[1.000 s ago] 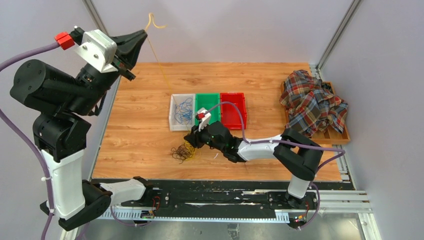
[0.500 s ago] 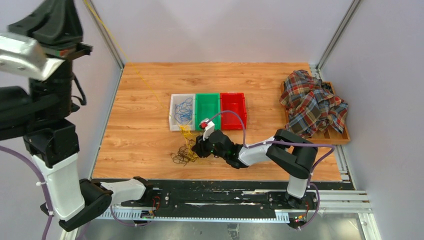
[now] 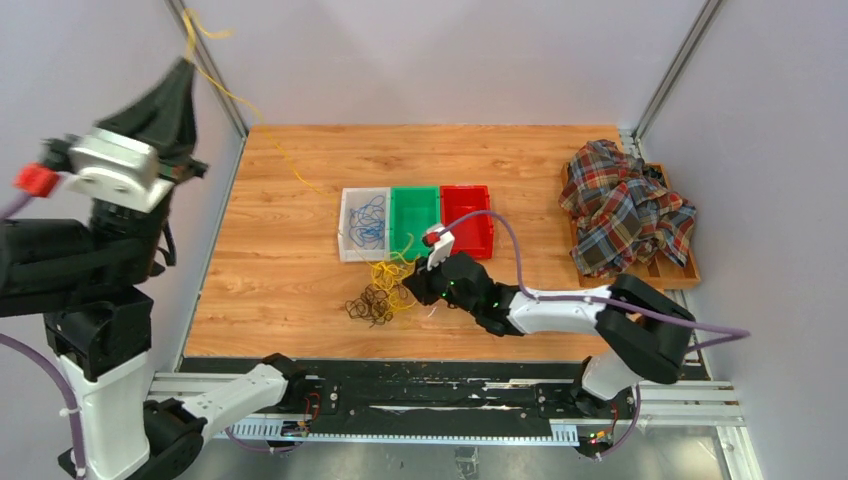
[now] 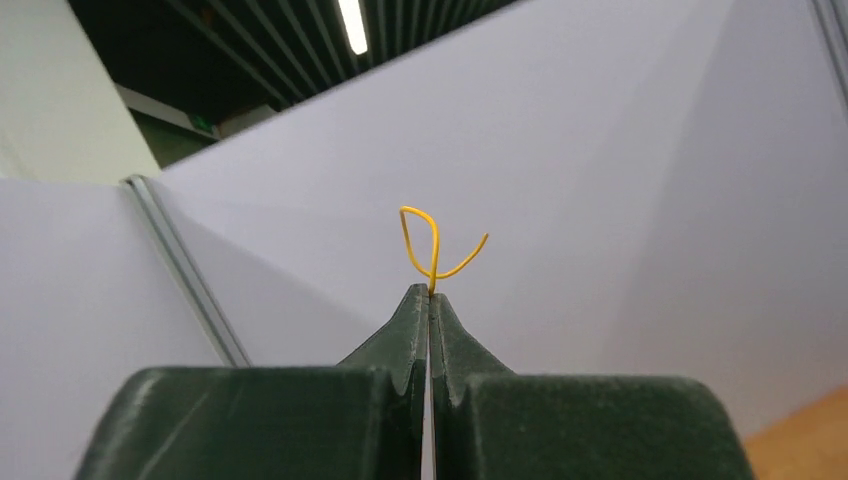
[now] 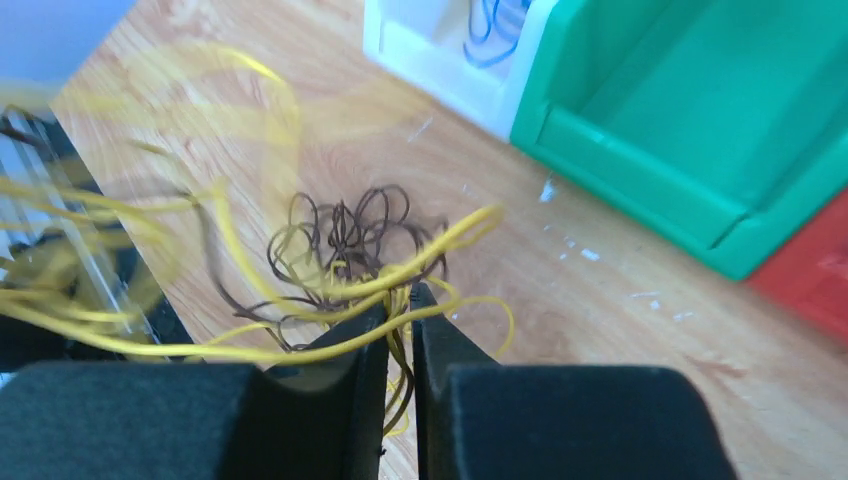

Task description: Untangle the cables

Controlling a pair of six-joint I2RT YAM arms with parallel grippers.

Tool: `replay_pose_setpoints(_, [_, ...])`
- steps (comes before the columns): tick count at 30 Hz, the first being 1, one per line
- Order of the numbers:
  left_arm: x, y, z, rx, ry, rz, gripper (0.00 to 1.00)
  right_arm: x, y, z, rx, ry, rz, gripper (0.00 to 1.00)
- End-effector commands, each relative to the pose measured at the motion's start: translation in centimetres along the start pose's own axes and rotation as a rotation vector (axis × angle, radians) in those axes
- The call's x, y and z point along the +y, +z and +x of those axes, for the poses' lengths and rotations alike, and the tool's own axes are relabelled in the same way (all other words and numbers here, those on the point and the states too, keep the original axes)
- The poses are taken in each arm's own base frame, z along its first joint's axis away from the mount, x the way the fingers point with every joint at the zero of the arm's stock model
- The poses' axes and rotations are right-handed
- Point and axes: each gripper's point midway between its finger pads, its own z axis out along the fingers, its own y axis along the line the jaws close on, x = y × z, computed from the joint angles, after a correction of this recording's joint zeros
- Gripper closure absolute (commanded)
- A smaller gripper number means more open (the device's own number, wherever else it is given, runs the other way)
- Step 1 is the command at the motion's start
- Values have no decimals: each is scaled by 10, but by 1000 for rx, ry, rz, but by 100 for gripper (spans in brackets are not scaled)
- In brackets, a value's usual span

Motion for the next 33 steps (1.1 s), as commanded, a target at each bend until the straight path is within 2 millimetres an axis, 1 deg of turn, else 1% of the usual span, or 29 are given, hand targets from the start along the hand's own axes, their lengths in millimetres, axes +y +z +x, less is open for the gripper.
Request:
replay_pose_setpoints(1, [-59, -42, 88, 282, 49, 211, 100, -15, -23, -24, -35, -25, 54, 90])
replay_pose_setpoints(3, [-91, -73, 133, 420, 34, 311, 100, -9, -31, -29, -33, -38, 29, 94])
replay_pose_setpoints(5, [-127, -109, 173, 535, 17, 446, 100, -2, -38, -34, -26, -49, -5, 99])
replay_pose_setpoints(6, [-144, -129, 190, 587, 3, 510, 100, 0, -41, -35, -21, -54, -14, 100])
replay_pose_setpoints(8, [-171, -161, 215, 658, -49, 597, 100, 3, -46, -37, -17, -60, -26, 99])
replay_pose_setpoints(10, [-191, -190, 238, 716, -55, 672, 100, 4, -52, -41, -13, -67, -31, 99])
replay_pose_setpoints(12, [-204, -212, 257, 767, -47, 714, 99, 6, -59, -47, -20, -74, -36, 99])
replay_pose_setpoints(15, [-225, -247, 284, 828, -36, 806, 99, 14, -67, -63, -50, -67, -68, 100])
replay_pose_setpoints(16, [-233, -257, 288, 836, -55, 839, 92, 17, -69, -68, -56, -66, -86, 100])
replay_pose_setpoints(17, [-241, -264, 291, 842, -81, 865, 73, 20, -71, -73, -58, -64, -103, 100])
replay_pose_setpoints(18, [-249, -270, 290, 839, -119, 892, 58, 25, -72, -76, -58, -64, -123, 100])
replay_pose_setpoints(19, [-257, -274, 286, 830, -163, 924, 47, 30, -73, -80, -60, -68, -141, 99])
replay_pose_setpoints(21, [-271, -275, 271, 798, -271, 981, 27, 37, -75, -87, -63, -70, -172, 99])
replay_pose_setpoints(22, [-277, -273, 263, 782, -324, 1009, 22, 40, -75, -89, -63, -70, -182, 100])
replay_pose_setpoints(24, [-286, -265, 248, 768, -421, 1042, 17, 44, -74, -93, -68, -64, -193, 99])
replay_pose_setpoints(26, [-294, -258, 242, 784, -512, 1055, 17, 46, -71, -98, -73, -47, -194, 99])
replay_pose_setpoints(30, [-307, -244, 242, 784, -583, 1088, 18, 56, -66, -106, -80, -23, -229, 99])
replay_pose_setpoints(33, [-313, -238, 246, 785, -584, 1115, 23, 62, -64, -109, -71, -16, -254, 100])
